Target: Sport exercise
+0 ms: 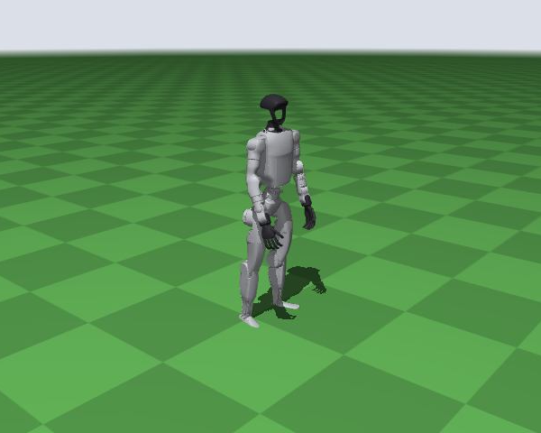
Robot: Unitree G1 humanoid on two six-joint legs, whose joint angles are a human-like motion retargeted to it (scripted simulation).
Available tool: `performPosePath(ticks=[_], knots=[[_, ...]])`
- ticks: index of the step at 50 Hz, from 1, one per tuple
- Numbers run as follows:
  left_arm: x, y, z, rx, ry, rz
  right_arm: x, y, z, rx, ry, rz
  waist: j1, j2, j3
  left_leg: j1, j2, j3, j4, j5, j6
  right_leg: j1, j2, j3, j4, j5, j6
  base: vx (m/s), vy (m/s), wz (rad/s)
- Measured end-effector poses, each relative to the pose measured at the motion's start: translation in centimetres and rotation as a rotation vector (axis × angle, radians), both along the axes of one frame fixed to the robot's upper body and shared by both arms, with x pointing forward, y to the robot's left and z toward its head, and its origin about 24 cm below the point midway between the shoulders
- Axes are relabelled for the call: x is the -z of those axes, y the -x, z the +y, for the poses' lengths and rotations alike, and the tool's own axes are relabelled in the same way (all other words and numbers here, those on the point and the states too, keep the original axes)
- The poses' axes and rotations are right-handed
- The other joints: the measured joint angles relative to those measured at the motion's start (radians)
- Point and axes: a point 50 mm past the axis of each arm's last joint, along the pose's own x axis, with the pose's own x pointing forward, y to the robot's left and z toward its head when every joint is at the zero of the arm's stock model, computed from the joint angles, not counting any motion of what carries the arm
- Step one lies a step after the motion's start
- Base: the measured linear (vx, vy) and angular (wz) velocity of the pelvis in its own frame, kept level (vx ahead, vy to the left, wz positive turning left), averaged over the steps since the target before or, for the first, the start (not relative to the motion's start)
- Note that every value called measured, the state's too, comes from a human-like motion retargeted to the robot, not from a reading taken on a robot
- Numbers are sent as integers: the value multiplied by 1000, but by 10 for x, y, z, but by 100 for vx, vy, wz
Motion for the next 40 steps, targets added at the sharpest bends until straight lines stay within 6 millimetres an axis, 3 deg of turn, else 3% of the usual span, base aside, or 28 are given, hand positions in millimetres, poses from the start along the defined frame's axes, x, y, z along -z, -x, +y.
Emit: performPosePath(ticks=[7,13,40], knots=[[-4,-3,11,-64,-1,-46,-2,-16,21,-87,-65,-24,24,-35,-7,-13,-15,-28,-2,14,4,2,-11,-22,1,2,-8,-2,2,26],[-8,-14,12,-55,22,-100,-2,-17,30,-158,-101,-9,38,-52,-7,-16,-23,-47,-3,18,4,9,-17,-39,7,-4,-14,0,1,21],[-12,-18,4,86,93,-115,7,6,26,-264,-85,122,53,-39,32,51,-28,-70,-2,-1,4,25,-43,-40,152,-88,-18,0,0,0]])
